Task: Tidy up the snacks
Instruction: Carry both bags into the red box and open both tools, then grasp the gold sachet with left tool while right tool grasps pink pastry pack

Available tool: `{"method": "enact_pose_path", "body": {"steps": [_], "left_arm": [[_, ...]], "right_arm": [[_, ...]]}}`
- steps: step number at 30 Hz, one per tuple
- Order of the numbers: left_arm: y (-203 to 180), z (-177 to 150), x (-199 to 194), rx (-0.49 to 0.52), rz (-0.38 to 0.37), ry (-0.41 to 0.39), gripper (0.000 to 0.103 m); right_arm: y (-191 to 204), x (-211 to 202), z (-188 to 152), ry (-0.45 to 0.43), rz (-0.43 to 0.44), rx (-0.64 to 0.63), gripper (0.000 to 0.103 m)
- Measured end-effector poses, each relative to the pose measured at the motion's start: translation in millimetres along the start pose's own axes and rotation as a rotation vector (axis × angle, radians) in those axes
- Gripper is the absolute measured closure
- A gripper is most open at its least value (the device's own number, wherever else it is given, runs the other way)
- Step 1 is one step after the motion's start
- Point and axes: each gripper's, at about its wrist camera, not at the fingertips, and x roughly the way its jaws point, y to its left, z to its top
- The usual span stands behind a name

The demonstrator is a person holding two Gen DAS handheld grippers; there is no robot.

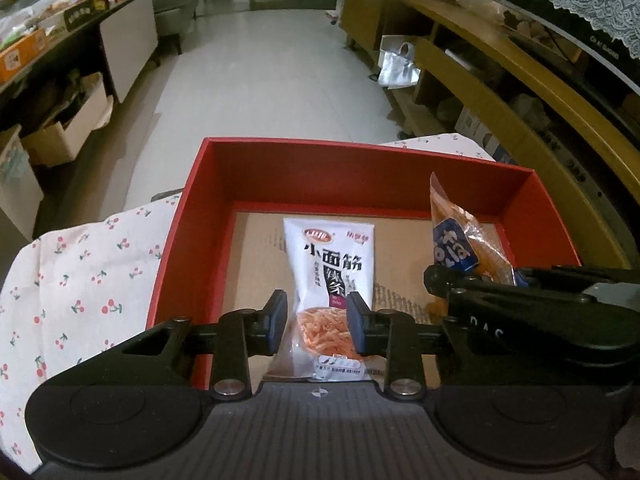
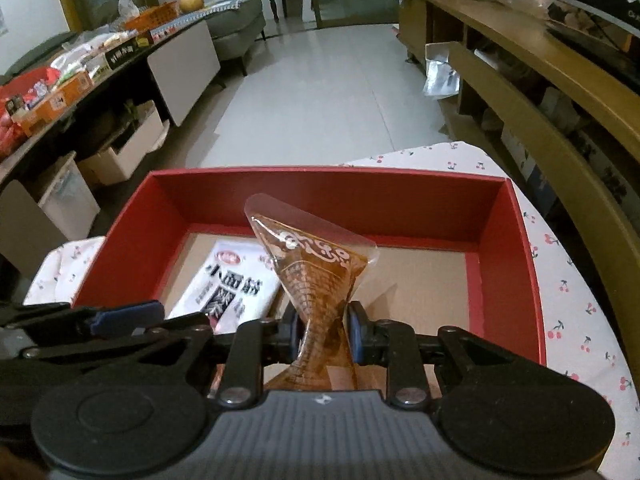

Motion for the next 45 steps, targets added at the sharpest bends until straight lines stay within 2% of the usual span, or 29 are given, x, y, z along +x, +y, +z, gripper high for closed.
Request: {"method": "enact_pose_path", "body": {"steps": [5,12,16,21,30,45], "left_arm": [[0.6,-0.1,-3.5,-0.003,0.002,0.0,0.058],[4.6,-1.2,-12.7,-0.012,0.018,-0.019,0.043],[7.5,-2.4,-22.3,-0.013,0.015,-0.03,0.042],[12.2,-7.6,-34.3,-0.009,0.009,-0.044,0.035],[18.6,-17.4,-50.3,0.001,0.0,-0.052,0.033],[43.2,-45.5,-79.3,-0.015,-0.027,-0.04,0.03]], "right_arm": [[3.1,-1.6,-1.1,0.002,-0.025,-0.011,0.066],[5.2,-11.4,-1.6,-0.015,-0.027,-0.015,0.066],[7.9,-19.8,-2.3,-0.024,-0.019,-0.017,0.064],[11.0,-28.6,-5.3,-0.034,-0.02,-0.022,0.059],[20.0,-44.6,-12.7,-0.054,-0.011,-0.051,0.052],[23.9,-80.4,-32.4,-0.079,0.0,-0.049,0.052]]}}
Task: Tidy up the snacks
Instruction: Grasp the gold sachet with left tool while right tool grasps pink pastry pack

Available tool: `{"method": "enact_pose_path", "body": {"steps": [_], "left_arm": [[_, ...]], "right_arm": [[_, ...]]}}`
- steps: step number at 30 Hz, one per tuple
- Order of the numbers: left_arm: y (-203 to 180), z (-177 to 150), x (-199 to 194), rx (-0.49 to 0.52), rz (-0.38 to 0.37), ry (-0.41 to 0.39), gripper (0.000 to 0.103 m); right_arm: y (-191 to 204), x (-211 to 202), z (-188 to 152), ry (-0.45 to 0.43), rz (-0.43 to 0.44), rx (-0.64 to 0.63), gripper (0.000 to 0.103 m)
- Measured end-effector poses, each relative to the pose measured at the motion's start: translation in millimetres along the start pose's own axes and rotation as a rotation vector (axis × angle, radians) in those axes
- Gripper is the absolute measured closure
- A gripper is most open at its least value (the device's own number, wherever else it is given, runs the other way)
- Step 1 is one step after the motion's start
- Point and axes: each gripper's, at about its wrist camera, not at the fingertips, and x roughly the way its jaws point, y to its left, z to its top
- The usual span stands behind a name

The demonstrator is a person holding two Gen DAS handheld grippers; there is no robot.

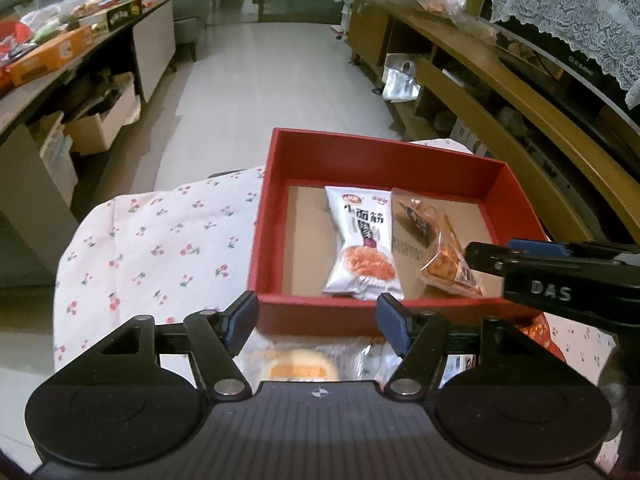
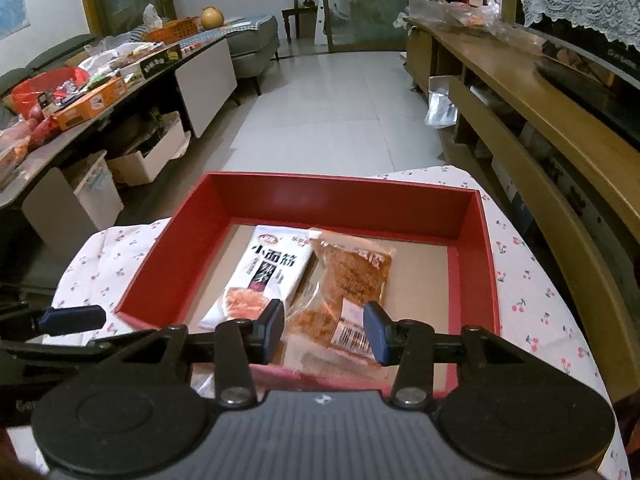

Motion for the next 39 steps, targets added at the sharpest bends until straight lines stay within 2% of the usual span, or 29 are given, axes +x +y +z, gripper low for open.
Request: {"method": "enact_pose_path", "body": {"steps": [14,22,28,32,34,36,39], "left_arm": [[23.0,-42.1,-12.4,-0.005,0.003,0.094,0.03],[50.6,-64.5,-14.9,-0.082,0.045,0.144,0.027],[59.7,-72.2,-0.8,-0.108,0.061,0.197,0.027],[62.7,-77.3,9.6,-0.134,0.069,0.243,0.037],[64.1,-78.9,8.7,-0.146,0.062,0.24,0.041],[63.7,-78.5,5.1,-0.145,0.061,0.232,0.055],[61.4,-78.6,-0.1,-0.143,0.066,0.225,0.055]], "right_arm": [[26.2,-29.0,-36.5,0.061,0.076,-0.029,0.051],[45.2,-32.8,-59.8,0.119,0.114,-0.069,0.051],[54.5,-35.7,-70.3,0.144,0.146,-0.09,0.051],[55.1,-34.8,-72.3,0.156,0.15,-0.095,0.051],[54.9,-33.3,-72.5,0.161,0.151,-0.097,0.051],[54.5,-33.1,-73.0,0.167,0.155,-0.096,0.051],[52.2,-31.9,-73.7,0.18,0.165,-0.087,0.051]]}}
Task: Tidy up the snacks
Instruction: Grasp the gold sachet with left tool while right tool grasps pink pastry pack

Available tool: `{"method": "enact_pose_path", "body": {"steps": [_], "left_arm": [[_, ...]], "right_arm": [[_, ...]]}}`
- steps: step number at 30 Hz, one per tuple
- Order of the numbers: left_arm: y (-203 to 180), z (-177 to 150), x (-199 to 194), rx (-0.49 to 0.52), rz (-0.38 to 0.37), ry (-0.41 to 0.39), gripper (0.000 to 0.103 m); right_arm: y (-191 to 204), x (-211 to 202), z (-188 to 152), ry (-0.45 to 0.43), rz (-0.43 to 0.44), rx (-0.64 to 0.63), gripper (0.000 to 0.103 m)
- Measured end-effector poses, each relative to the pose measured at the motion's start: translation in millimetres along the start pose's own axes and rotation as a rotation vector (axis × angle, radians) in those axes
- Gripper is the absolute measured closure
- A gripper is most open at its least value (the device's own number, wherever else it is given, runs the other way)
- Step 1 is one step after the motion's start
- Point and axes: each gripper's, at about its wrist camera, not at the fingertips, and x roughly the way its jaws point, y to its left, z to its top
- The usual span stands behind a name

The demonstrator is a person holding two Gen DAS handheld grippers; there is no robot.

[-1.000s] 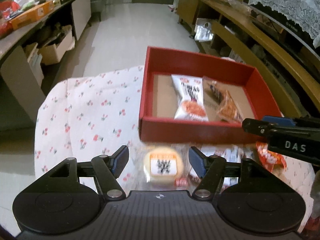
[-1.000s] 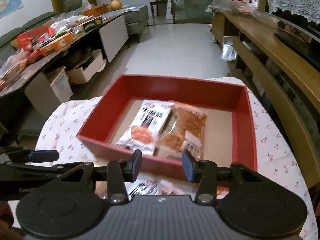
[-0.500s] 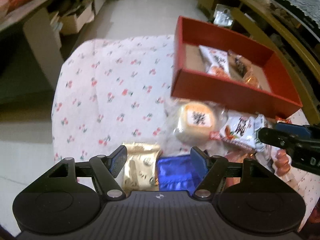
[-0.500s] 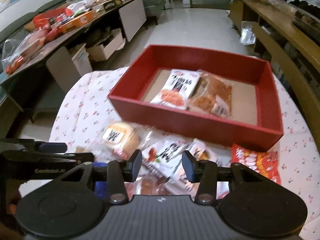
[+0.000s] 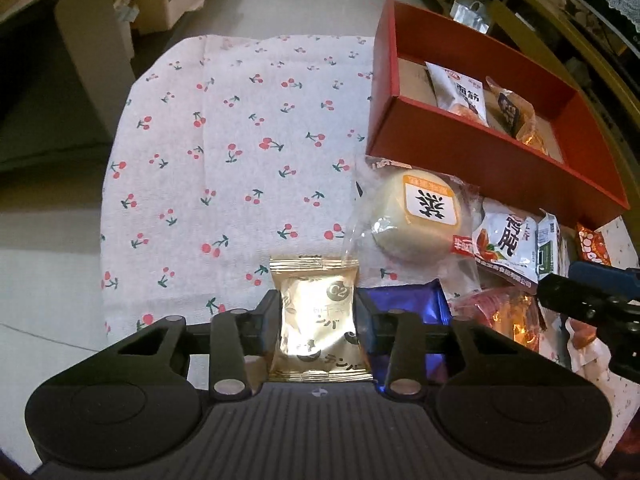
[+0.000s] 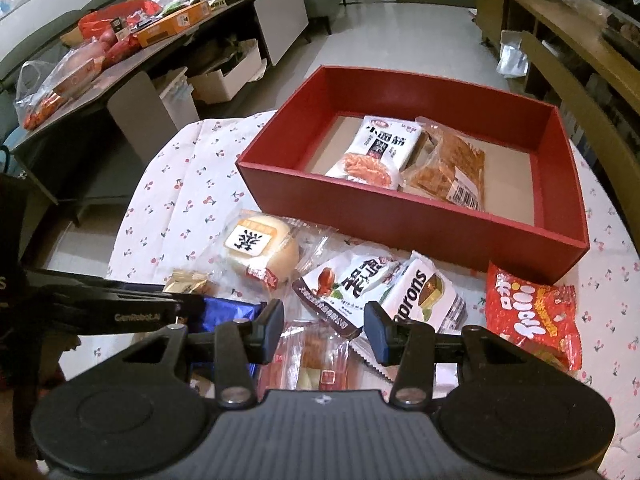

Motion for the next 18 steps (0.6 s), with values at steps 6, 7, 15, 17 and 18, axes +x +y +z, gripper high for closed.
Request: {"method": "enact_pose_path", "body": {"steps": [6,7,15,17,18], "left_arm": [[-4.9,-5.7,-11.8,0.025,-0.025,-0.025,0.056],[-4.8,-6.3,-15.2,0.025,-0.03,-0.033,0.056],[-7.9,-10.8,-20.5,0.043,-0.06,-0.034,0.056],[-8.7,-11.4,-18.4,0.047,-0.061,-0.025,0.056],[-9.0,-11.5,-17.1,0.049,-0.061,-0.02,0.056]], "right_arm": [[-5.0,3.5,-6.6,0.029,0.011,0.027,0.051],[-4.5,4.2,-8.2,0.035,0.019,0.032,0.051],[11.7,20.9,-16.5,0.095,0.028,0.011,0.051],[12.1,26.1,-16.3,0.101,0.024,0.01,0.051],[12.3,28.0,-15.6,0.1,0.021,0.007,0.05]]}}
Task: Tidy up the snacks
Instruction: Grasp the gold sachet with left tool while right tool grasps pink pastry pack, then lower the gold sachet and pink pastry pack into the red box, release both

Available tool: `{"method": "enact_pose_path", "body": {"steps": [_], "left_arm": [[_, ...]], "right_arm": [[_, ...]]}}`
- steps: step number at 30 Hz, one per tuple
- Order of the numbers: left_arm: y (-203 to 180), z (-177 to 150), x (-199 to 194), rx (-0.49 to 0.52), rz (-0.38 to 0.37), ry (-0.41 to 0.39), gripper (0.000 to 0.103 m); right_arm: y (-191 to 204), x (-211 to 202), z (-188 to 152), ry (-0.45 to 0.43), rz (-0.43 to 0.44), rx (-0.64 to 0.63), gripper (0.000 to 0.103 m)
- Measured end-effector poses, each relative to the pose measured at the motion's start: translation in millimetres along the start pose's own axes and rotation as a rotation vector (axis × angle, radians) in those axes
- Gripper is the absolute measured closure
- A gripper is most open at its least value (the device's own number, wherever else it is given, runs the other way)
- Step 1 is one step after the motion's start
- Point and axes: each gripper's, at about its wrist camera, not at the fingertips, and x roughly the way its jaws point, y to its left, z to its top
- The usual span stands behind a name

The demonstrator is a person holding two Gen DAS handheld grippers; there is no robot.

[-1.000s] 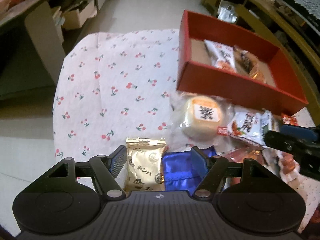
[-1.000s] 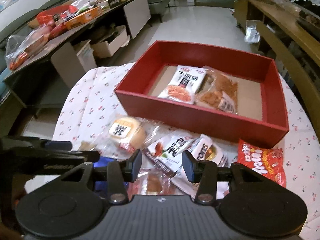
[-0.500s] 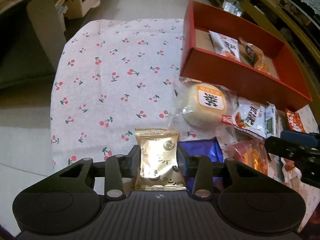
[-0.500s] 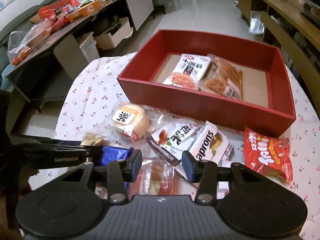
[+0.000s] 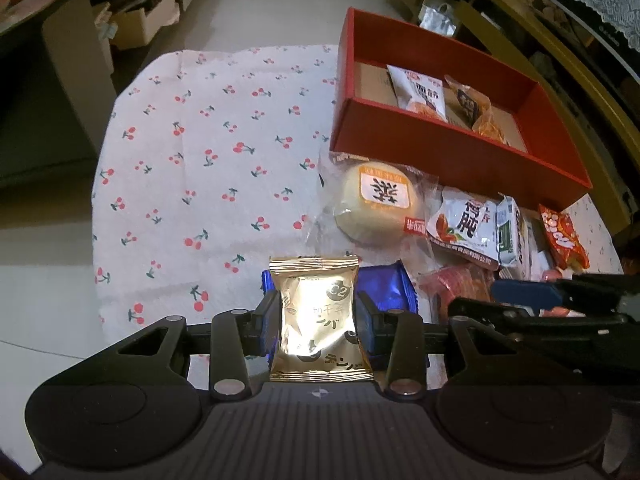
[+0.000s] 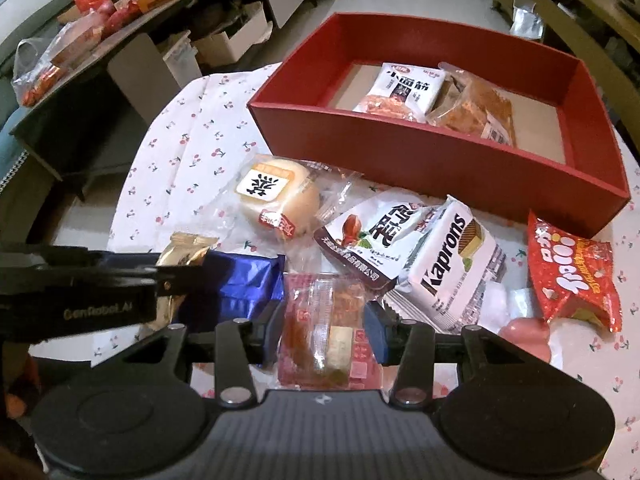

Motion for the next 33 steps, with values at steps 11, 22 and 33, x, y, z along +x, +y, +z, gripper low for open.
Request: {"method": "enact_pose_path", "body": {"steps": [11,22,33], "left_arm": [[-3.2,-1.2,10.9,0.013,0.009,0.034,0.054],[-3.5,-2.7,14.9,0.021,0.027,0.038,0.047],[-11.5,-3.6,-5.1,0.025,0.021,-0.017,0.056]], "right_arm": [[-2.5,7.7,2.6,0.047,-0.026,-0.015,0.035],[7.1,25.0,-2.9,0.051,-0.075,-0.1,0.04],[-7.8,-8.5,-8.4,-0.02,-0.052,-0.057,0.041]]}}
